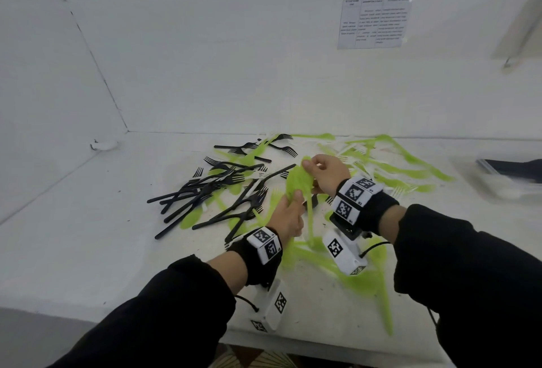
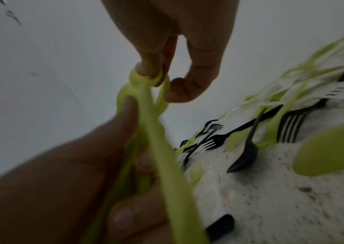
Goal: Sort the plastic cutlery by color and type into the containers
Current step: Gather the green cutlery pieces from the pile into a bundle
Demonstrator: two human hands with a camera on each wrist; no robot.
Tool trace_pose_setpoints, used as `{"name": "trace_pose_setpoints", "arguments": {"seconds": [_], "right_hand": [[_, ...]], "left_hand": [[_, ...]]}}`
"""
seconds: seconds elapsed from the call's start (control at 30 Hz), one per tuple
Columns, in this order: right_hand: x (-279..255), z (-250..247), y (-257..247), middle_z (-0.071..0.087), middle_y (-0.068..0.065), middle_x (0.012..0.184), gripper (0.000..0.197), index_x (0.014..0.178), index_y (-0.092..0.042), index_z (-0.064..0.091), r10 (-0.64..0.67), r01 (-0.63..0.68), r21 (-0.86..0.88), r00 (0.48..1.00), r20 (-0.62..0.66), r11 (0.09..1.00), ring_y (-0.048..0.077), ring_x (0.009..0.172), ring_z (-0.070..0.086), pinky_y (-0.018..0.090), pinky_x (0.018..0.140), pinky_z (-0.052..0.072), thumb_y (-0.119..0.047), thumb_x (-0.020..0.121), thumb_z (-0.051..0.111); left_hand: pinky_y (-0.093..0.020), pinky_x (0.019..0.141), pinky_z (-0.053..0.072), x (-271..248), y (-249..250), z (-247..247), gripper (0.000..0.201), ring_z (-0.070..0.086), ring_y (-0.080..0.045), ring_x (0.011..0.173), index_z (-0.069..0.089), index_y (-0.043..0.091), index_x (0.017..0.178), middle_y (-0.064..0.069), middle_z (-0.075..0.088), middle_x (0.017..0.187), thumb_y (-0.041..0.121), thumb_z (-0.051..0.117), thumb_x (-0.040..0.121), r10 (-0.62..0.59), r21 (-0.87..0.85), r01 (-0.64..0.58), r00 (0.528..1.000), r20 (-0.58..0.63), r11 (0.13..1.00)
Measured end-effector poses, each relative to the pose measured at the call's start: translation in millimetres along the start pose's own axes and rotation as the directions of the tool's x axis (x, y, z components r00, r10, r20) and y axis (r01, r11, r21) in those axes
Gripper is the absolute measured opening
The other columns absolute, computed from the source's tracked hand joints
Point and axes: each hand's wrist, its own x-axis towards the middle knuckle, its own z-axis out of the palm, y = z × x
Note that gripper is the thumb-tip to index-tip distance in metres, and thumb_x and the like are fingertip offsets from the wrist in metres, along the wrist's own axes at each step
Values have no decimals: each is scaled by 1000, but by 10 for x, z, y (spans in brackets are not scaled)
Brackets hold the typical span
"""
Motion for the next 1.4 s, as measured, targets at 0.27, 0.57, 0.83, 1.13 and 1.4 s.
{"name": "trace_pose_setpoints", "arguments": {"seconds": [0.27, 0.57, 0.83, 1.13, 1.4], "right_hand": [[0, 32, 92, 59, -7, 67, 24, 74, -31, 52, -76, 83, 52, 990, -116, 995, 15, 63, 58, 32, 64, 52, -14, 83, 67], [92, 147, 209, 54, -7, 69, 14, 81, -19, 55, -105, 96, -101, 991, -86, 990, 10, 58, 51, 21, 57, 44, -22, 82, 69], [-237, -502, 146, 60, 1, 72, 25, 84, -11, 55, 147, 47, -664, 962, 232, 746, 11, 48, 52, 18, 48, 43, -35, 92, 54], [-586, -735, 561, 69, 4, 96, 39, 86, -11, 63, 563, 88, -950, 787, 251, 301, 17, 75, 56, 21, 66, 45, -49, 77, 69], [-562, -672, 494, 57, 12, 83, 23, 113, -9, 43, 230, -57, -652, 956, 183, 756, 19, 63, 56, 25, 53, 41, -26, 98, 42]], "left_hand": [[-18, 43, 35, 28, 4, -23, 46, 44, -14, 52, 56, 14, 92, -3, 53, 78, 43, 21, 102, -192, -103, 193, 981, 17, 976], [-21, 47, 34, -37, 54, 74, 60, 39, -15, 35, 51, 11, 87, 3, 35, 40, 64, 23, 93, -204, -186, 237, 962, 182, 953], [-10, 37, 22, 8, -4, -44, 40, 26, -6, 31, 43, 15, 81, 4, 31, 57, 52, 36, 96, -185, -191, 175, 982, -37, 966], [-14, 35, 31, 31, -88, -29, 28, 38, -7, 32, 52, 15, 84, 0, 47, 69, 35, 40, 100, -148, -177, 125, 982, -121, 976], [-15, 39, 28, -66, -54, -61, 23, 34, -12, 41, 53, 17, 87, 0, 44, 70, 27, 37, 99, -239, -261, 193, 959, -155, 946]]}}
